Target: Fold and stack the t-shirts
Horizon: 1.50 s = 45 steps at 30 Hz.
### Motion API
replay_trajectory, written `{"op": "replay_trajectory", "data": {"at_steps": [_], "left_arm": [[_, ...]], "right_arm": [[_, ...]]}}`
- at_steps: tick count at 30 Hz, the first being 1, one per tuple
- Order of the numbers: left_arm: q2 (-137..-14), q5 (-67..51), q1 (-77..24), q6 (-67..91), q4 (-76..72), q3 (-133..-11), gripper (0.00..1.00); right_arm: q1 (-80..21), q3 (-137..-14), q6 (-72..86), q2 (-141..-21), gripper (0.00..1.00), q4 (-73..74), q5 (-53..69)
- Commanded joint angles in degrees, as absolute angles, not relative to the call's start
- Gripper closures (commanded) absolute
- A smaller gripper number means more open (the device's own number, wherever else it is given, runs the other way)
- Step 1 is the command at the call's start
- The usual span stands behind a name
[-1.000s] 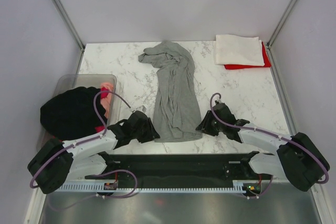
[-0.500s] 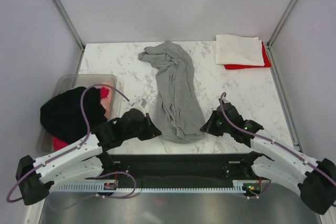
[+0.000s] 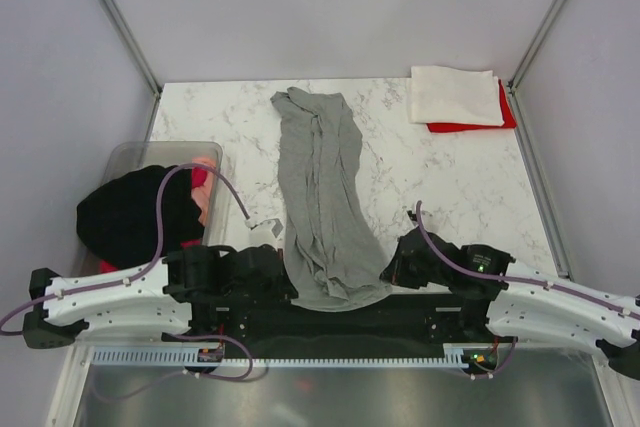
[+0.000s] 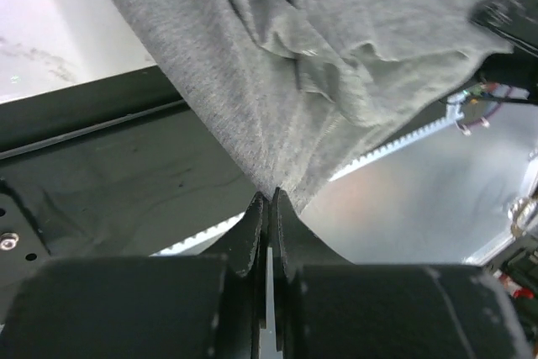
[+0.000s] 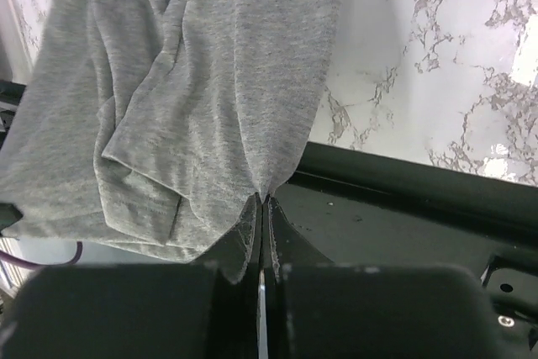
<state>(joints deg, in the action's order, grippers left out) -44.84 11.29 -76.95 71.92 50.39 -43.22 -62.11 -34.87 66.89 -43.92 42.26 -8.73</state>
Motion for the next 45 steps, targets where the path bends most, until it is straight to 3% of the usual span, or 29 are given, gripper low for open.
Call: {"op": "replay_trajectory", "data": {"at_steps": [1, 5, 10, 14, 19, 25, 36, 45], "left_arm": [[-44.1, 16.3, -77.8, 79.4, 54.7, -40.5, 0.98], [-43.2, 20.1, -77.8, 79.2, 54.8, -40.5, 0.98], [-47.3, 29.3, -76.6, 76.5, 61.9, -48.9, 0.98], [-51.1, 32.1, -68.8, 67.9, 62.2, -55.0, 0.98], [-53.5, 24.8, -50.8, 49.4, 51.7, -59.4, 0.98], [-62.5, 15.3, -37.4, 39.5, 43.3, -62.7, 0.98], [-81.4, 2.5, -23.2, 31.7, 29.8, -66.2, 0.98], [-101.8, -4.9, -17.1, 30.4, 28.4, -77.8, 0.96]], "right_arm": [[-64.4, -37.6, 71.4, -44.3, 1.0, 45.5, -17.1], [-64.6, -40.2, 69.1, -48.0, 1.0, 43.5, -19.8], [-63.5, -48.4, 64.4, -54.6, 1.0, 45.3, -27.2], [-57.4, -56.9, 55.9, -61.2, 1.0, 44.7, -26.8], [-49.8, -64.1, 47.3, -69.5, 1.0, 41.9, -23.4], [-43.0, -71.0, 40.5, -79.6, 1.0, 38.1, -19.3], [-33.5, -80.5, 34.8, -98.0, 1.0, 31.8, -12.1], [-29.1, -90.7, 32.1, -113.3, 1.0, 30.3, -6.5]]}}
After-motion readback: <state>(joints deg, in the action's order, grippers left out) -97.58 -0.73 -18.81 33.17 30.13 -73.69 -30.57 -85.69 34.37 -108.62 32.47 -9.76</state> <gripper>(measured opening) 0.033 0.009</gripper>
